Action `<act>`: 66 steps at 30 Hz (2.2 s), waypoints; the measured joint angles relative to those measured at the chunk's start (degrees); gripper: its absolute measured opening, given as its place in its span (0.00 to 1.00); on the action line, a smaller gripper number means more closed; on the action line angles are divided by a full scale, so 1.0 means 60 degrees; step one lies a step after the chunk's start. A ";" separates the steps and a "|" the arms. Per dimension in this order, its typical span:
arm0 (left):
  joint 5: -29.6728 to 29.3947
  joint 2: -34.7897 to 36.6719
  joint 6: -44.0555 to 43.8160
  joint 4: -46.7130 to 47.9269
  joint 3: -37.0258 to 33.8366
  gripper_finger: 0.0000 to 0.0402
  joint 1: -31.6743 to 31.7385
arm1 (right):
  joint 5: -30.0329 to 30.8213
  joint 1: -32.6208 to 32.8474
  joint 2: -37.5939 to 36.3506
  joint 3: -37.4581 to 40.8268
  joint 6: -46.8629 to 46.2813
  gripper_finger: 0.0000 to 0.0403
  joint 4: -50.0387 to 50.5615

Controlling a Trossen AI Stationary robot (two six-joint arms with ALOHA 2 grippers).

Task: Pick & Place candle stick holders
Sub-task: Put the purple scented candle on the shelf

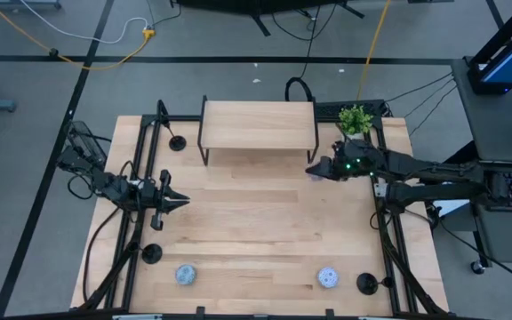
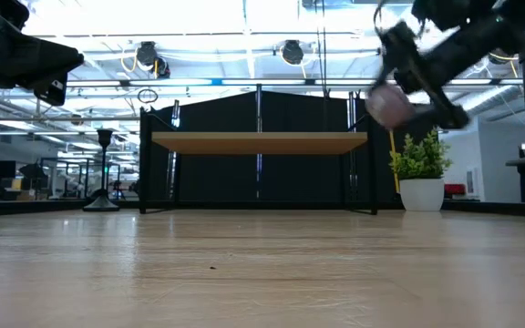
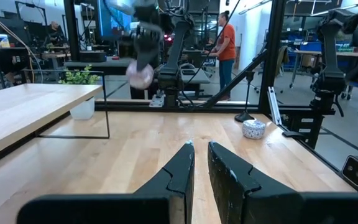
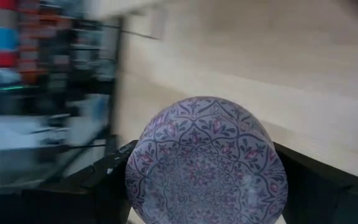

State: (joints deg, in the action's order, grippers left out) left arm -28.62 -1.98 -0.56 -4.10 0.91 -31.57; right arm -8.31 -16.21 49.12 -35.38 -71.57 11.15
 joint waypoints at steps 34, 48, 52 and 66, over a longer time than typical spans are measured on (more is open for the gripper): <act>0.0000 0.0000 0.0020 -0.0062 -0.0004 0.13 -0.0001 | 0.0389 -0.1158 0.4548 -0.7377 0.5073 0.75 0.2040; 0.0000 0.0000 0.0060 -0.0066 -0.0004 0.13 -0.0002 | 0.0696 -0.2370 0.7010 -1.0156 0.6635 0.75 0.5190; 0.0000 0.0000 0.0070 -0.0066 -0.0004 0.13 0.0000 | 0.1070 -0.2465 0.7316 -1.0346 0.6814 0.75 0.5931; 0.0000 0.0000 0.0063 -0.0066 -0.0004 0.13 -0.0002 | 0.1645 -0.3016 0.8462 -1.0346 0.7540 0.75 0.6569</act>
State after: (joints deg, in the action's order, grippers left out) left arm -28.62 -1.98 -0.19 -4.49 0.89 -31.58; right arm 1.56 -34.30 99.89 -97.45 -26.33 50.57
